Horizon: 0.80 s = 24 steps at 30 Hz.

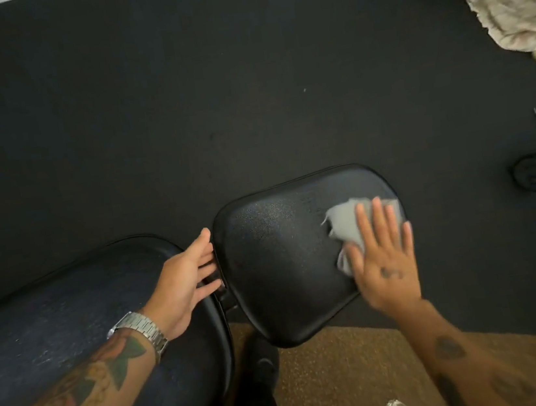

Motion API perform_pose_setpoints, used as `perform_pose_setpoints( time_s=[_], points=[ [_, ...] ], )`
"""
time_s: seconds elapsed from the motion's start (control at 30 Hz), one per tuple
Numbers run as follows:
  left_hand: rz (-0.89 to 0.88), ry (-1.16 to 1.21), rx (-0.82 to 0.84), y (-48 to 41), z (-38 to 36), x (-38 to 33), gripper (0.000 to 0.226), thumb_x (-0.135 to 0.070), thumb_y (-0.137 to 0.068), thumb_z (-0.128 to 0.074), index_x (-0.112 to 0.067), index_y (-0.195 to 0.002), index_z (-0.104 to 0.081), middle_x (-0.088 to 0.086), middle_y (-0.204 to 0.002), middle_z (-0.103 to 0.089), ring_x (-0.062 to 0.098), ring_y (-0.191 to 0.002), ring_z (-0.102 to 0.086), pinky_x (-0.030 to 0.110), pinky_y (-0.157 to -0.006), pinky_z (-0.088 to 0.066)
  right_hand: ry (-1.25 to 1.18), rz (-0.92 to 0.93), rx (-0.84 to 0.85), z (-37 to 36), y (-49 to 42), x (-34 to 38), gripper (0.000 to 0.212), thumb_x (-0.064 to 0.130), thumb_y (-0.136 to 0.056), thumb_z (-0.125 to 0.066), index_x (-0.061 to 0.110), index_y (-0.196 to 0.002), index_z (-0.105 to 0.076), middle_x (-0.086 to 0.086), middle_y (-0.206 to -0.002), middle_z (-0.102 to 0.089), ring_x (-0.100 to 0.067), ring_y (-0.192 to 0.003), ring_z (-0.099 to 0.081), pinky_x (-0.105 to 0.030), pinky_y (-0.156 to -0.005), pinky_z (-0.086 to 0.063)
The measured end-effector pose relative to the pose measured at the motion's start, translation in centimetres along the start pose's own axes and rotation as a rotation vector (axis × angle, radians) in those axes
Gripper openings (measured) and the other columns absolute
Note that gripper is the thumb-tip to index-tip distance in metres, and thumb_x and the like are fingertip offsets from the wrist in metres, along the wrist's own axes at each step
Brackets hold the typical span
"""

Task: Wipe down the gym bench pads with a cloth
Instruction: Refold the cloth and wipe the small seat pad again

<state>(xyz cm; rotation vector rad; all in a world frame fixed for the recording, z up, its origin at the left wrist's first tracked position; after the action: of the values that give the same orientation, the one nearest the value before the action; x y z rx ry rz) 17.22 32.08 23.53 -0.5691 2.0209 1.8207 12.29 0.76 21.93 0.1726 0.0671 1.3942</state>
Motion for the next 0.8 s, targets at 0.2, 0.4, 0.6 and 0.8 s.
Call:
perform_pose_setpoints(
  time_s=[0.2,0.4,0.6,0.8],
  points=[
    [0.069,0.086,0.094,0.0,0.9,0.1,0.075,-0.063,-0.084,-0.051,-0.009,-0.136,-0.049,0.004,-0.132,-0.057,0.017,-0.120,-0.055,0.047,-0.104,-0.044,-0.036,-0.173,-0.046,0.2,-9.5,4.1,0.066,0.047,-0.101,-0.021,0.016,-0.159,-0.016,-0.013,-0.166,-0.010,-0.035,-0.153,-0.007,-0.055,-0.122,-0.011],
    [0.133,0.211,0.173,-0.3,1.7,0.0,0.092,-0.076,-0.081,-0.041,-0.006,-0.141,-0.041,0.011,-0.140,-0.052,0.022,-0.126,-0.053,0.045,-0.110,-0.037,0.016,0.409,0.067,-2.3,-3.0,19.8,0.059,0.043,-0.104,-0.016,0.024,-0.159,-0.007,-0.005,-0.167,0.002,-0.031,-0.154,0.002,-0.049,-0.124,0.000],
    [0.146,0.212,0.130,-0.7,2.2,-0.5,0.099,-0.077,-0.077,-0.045,-0.005,-0.143,-0.037,0.018,-0.140,-0.051,0.026,-0.123,-0.055,0.046,-0.110,-0.038,-0.013,0.458,0.059,-3.3,6.8,11.6,0.068,0.040,-0.096,-0.044,0.029,-0.158,-0.018,0.004,-0.167,-0.010,-0.022,-0.154,-0.012,-0.044,-0.123,-0.011],
    [0.147,0.195,0.148,-0.9,2.3,-0.4,0.099,-0.075,-0.078,-0.048,-0.001,-0.143,-0.037,0.017,-0.141,-0.051,0.024,-0.123,-0.055,0.042,-0.110,-0.038,-0.112,-0.029,-0.046,-0.2,0.1,-0.7,0.056,0.039,-0.103,-0.029,0.023,-0.157,-0.025,-0.002,-0.166,-0.017,-0.026,-0.154,-0.008,-0.052,-0.121,-0.015]
  ],
)
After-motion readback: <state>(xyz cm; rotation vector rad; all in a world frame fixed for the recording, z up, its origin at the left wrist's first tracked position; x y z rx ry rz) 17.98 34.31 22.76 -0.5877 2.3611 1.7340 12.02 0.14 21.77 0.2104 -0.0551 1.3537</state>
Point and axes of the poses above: each hand's wrist, its own y-axis away from the middle knuckle, its own z-axis out of the back of the hand, x = y × z, the point moved 5 cm from there along -y, towards the middle knuckle
